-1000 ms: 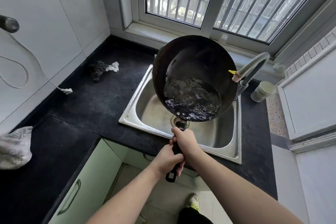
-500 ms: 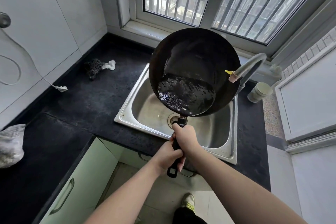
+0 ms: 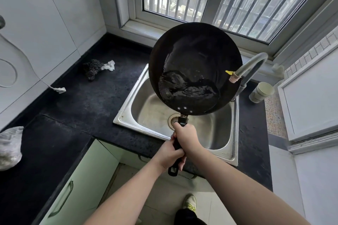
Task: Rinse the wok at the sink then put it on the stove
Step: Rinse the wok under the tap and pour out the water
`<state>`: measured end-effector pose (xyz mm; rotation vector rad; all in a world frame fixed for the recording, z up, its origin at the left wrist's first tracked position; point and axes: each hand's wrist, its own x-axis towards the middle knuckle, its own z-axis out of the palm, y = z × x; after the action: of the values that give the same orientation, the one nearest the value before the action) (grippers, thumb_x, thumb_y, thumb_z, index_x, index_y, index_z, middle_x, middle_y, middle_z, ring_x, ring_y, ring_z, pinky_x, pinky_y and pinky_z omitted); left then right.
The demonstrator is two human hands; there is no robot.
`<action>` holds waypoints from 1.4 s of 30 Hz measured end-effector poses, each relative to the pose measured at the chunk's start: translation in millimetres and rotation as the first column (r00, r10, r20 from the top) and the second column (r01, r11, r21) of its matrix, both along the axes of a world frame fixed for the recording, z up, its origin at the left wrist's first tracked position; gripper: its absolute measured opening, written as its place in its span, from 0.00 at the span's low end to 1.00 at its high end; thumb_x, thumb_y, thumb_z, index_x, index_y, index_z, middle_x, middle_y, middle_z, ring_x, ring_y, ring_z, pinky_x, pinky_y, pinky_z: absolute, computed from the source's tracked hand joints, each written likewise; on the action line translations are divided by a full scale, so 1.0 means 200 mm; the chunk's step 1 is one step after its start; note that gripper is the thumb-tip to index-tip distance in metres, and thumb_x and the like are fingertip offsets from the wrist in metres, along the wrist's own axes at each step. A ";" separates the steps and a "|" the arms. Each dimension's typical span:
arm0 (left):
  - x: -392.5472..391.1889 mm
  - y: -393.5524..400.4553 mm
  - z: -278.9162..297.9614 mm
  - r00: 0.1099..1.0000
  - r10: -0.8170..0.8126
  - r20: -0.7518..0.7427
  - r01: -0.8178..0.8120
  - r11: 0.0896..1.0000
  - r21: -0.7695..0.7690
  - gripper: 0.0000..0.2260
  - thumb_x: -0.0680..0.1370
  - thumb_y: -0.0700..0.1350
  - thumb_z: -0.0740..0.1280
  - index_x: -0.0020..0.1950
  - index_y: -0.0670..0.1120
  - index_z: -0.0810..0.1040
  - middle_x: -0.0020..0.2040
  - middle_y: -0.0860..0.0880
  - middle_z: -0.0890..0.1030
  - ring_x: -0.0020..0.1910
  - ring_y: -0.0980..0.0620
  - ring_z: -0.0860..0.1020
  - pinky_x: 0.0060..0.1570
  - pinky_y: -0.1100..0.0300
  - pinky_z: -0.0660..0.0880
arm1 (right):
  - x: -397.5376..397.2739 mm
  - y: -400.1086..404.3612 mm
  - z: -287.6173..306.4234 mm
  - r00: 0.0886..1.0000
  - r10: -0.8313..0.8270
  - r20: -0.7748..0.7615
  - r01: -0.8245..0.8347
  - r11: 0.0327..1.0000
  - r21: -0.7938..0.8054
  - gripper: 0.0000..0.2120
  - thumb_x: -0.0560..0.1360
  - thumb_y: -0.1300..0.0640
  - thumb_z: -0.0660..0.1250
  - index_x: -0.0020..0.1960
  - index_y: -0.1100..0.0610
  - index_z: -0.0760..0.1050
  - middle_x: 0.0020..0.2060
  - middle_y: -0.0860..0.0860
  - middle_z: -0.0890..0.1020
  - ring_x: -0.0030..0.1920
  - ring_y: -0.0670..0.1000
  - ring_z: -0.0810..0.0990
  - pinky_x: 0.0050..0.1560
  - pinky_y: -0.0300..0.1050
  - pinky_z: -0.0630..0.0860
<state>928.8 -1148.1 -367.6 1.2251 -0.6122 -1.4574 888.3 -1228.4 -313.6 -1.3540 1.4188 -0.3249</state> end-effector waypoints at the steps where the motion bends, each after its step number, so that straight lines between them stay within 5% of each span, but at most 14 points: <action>1: 0.00 0.00 0.00 1.000 -0.002 0.015 0.002 1.000 -0.005 0.06 0.69 0.32 0.59 0.44 0.37 0.70 0.23 0.42 0.72 0.17 0.48 0.69 0.23 0.60 0.68 | 0.00 0.00 0.00 1.000 -0.002 0.006 0.002 1.000 -0.001 0.13 0.71 0.58 0.62 0.30 0.64 0.73 0.27 0.58 0.79 0.27 0.53 0.77 0.34 0.44 0.74; 14: 0.03 -0.04 0.08 0.998 -0.050 0.044 0.052 0.998 -0.027 0.04 0.68 0.33 0.58 0.34 0.37 0.70 0.21 0.43 0.71 0.17 0.48 0.69 0.23 0.62 0.67 | 0.02 -0.03 0.05 0.998 -0.048 0.032 0.049 0.998 -0.026 0.12 0.71 0.60 0.61 0.30 0.64 0.72 0.27 0.58 0.78 0.24 0.49 0.77 0.33 0.42 0.74; 27: 0.04 -0.03 0.09 0.996 -0.081 -0.031 0.080 0.997 -0.018 0.05 0.69 0.31 0.56 0.40 0.37 0.70 0.23 0.43 0.71 0.17 0.49 0.69 0.21 0.61 0.67 | 0.02 -0.03 0.07 0.998 -0.063 -0.030 0.062 0.998 -0.013 0.15 0.71 0.59 0.61 0.27 0.62 0.74 0.21 0.51 0.78 0.26 0.50 0.77 0.31 0.39 0.71; 42: -0.07 0.10 0.10 0.989 -0.126 -0.081 0.130 0.990 0.047 0.06 0.69 0.32 0.56 0.33 0.39 0.69 0.23 0.43 0.70 0.17 0.49 0.69 0.21 0.63 0.67 | -0.10 0.10 0.05 0.992 -0.120 -0.038 0.122 0.991 0.056 0.24 0.72 0.57 0.62 0.17 0.57 0.71 0.22 0.54 0.79 0.28 0.55 0.76 0.38 0.46 0.75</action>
<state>915.2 -1127.2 -346.9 1.1806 -0.6124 -1.6300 867.4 -1208.4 -303.4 -1.2340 1.5319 -0.3379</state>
